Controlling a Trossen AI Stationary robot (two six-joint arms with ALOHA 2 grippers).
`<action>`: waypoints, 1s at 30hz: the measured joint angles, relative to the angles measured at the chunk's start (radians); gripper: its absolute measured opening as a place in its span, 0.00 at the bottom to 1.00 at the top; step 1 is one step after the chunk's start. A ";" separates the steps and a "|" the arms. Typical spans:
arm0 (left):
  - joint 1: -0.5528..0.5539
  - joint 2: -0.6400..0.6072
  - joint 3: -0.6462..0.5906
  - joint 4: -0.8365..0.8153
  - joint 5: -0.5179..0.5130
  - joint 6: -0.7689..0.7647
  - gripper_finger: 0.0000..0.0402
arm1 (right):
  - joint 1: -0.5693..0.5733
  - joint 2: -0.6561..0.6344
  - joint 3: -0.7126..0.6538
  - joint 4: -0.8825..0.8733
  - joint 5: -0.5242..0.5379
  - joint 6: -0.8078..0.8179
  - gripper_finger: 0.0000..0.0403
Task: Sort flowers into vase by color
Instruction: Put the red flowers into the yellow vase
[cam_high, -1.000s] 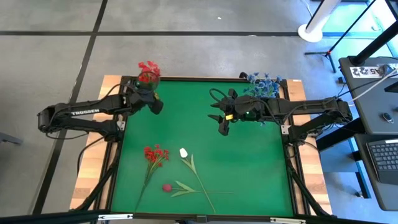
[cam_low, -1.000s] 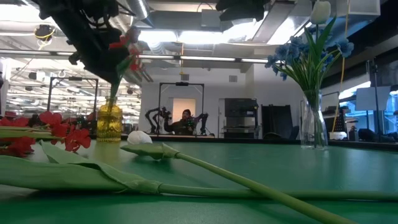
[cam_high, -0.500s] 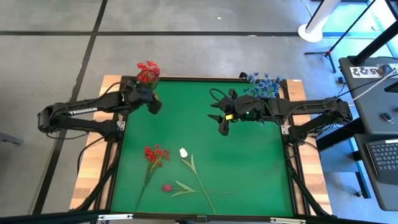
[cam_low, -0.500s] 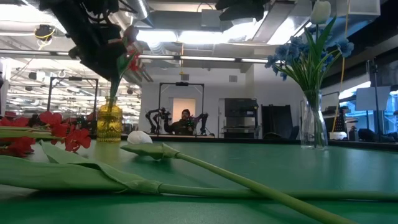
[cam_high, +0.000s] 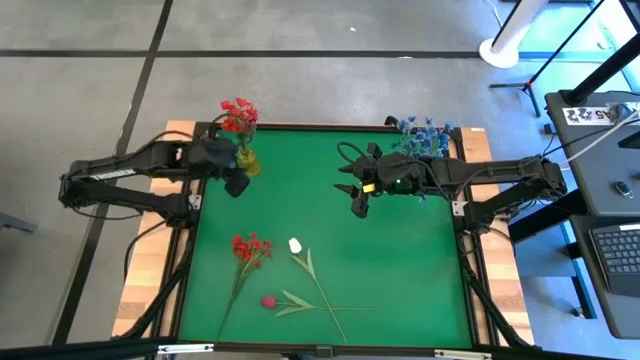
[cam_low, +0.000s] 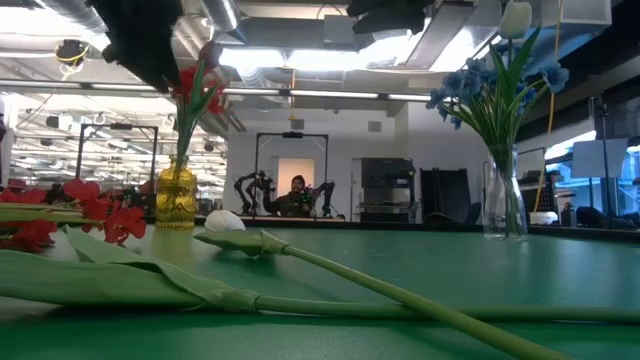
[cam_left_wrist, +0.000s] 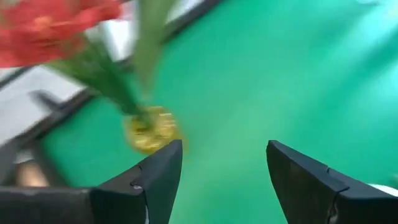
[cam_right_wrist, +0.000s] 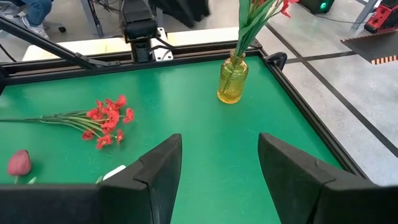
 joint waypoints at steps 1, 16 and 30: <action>-0.025 -0.014 0.007 0.002 0.021 -0.006 0.57 | 0.000 0.000 0.000 -0.003 0.000 0.000 0.52; -0.449 -0.023 -0.163 -0.045 0.383 -0.517 0.57 | 0.000 0.000 0.000 -0.015 0.000 -0.004 0.52; -0.836 0.177 -0.218 0.103 0.253 -0.995 0.57 | 0.000 0.000 0.000 -0.017 0.000 -0.004 0.52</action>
